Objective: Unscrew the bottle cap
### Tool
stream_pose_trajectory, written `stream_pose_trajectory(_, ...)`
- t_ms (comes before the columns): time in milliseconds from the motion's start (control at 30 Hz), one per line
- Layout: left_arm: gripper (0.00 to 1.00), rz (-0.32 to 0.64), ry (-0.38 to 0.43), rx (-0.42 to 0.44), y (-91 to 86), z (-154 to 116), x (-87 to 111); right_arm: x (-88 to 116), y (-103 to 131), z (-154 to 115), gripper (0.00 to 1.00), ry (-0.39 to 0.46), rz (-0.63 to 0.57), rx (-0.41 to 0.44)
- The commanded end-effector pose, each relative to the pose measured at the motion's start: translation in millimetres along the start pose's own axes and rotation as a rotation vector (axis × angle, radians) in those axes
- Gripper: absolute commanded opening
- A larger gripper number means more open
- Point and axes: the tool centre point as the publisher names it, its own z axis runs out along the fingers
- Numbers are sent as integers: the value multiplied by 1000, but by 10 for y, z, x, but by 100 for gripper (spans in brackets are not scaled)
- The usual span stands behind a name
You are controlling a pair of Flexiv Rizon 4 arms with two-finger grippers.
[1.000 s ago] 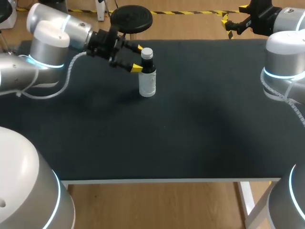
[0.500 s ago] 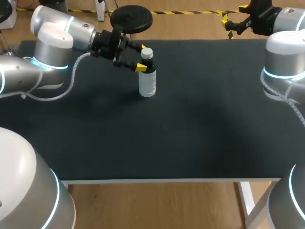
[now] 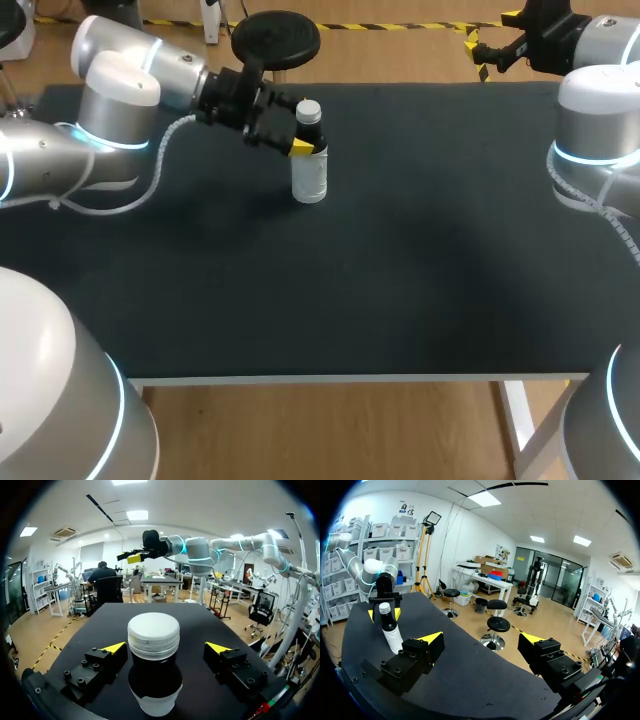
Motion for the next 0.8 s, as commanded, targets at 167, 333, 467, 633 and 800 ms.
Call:
stream_pose_trajectory(167, 100, 1, 1, 18, 14, 2, -23, -4, 0, 2, 100, 1, 0, 0)
stream_pose_trajectory(333, 100, 0, -2, 28, 16, -15, -19, -4, 0, 2, 100, 1, 0, 0)
stream_pose_trajectory(467, 100, 0, -3, 31, 16, -20, -19, -4, 0, 2, 100, 1, 0, 0)
stream_pose_trajectory(633, 65, 5, 0, 34, 9, -22, -13, -4, 0, 2, 100, 1, 0, 0)
stream_pose_trajectory(800, 33, 12, 6, 35, -1, -13, -6, -4, 0, 2, 100, 1, 0, 0)
